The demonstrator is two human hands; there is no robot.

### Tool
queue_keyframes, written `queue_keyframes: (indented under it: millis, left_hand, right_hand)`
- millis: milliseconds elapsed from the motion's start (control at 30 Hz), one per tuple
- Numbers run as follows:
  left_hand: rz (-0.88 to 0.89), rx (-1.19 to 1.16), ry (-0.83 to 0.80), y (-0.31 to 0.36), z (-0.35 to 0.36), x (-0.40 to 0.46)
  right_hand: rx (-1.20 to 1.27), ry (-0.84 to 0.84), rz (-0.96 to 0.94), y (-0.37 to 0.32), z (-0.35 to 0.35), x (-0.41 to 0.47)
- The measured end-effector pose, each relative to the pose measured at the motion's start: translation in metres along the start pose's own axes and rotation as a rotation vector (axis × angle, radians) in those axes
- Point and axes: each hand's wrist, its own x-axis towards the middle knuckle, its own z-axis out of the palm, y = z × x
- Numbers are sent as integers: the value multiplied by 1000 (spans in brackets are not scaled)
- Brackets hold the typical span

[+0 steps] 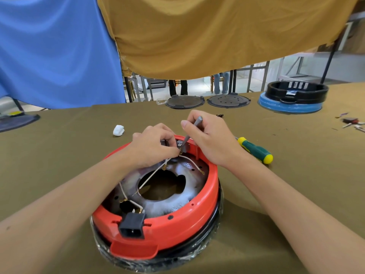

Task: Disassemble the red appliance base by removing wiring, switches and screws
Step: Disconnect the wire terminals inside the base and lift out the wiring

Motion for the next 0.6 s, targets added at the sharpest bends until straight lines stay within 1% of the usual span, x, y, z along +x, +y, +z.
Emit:
queue_keyframes:
  millis: [133,367,600]
  left_hand:
    - [-10,-15,-13,2,0,-2]
    - [-3,-19,-21,0,0,0]
    - [-2,-36,-28,1,0,-1]
  right_hand:
    - [-50,-34,-6,-3,-1,1]
    - [101,-35,94,1,0,5]
    - [0,3,-9,0,1,0]
